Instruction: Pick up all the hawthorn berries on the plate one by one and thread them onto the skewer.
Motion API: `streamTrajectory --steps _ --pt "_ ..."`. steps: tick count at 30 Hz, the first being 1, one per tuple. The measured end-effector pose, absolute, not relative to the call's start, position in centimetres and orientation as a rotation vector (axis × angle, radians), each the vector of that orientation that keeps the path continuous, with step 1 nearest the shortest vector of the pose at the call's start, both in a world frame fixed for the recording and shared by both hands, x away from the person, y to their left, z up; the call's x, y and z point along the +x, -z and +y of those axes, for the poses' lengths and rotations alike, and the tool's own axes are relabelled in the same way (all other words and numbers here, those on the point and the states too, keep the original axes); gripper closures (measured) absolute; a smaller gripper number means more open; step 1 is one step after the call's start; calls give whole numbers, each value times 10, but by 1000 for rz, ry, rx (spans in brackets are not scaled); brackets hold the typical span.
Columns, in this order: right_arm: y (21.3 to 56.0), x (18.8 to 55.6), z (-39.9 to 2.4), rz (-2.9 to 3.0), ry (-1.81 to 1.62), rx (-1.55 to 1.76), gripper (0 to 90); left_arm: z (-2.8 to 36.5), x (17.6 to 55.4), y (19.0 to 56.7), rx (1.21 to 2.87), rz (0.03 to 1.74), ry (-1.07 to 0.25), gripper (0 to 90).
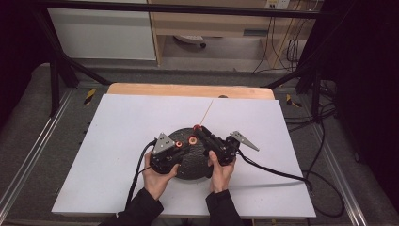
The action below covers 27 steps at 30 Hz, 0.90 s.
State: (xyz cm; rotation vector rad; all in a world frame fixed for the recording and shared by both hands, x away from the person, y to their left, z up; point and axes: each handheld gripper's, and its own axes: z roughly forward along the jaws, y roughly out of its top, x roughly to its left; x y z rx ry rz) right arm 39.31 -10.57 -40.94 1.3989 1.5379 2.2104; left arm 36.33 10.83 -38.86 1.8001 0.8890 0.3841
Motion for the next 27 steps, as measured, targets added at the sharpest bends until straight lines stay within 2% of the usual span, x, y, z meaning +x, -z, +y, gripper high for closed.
streamTrajectory --steps 2,8,20,27 --pt "408 393 -107 1552 -2205 1393 603 110 363 388 1802 882 -382 886" --pt "403 393 -115 1618 -2143 1356 499 122 359 392 1816 887 -390 886" --pt "404 396 -139 1841 -1896 1346 200 161 349 400 1872 897 -397 886" --pt "406 397 -146 1997 -1726 1308 90 187 342 405 1927 890 -407 885"
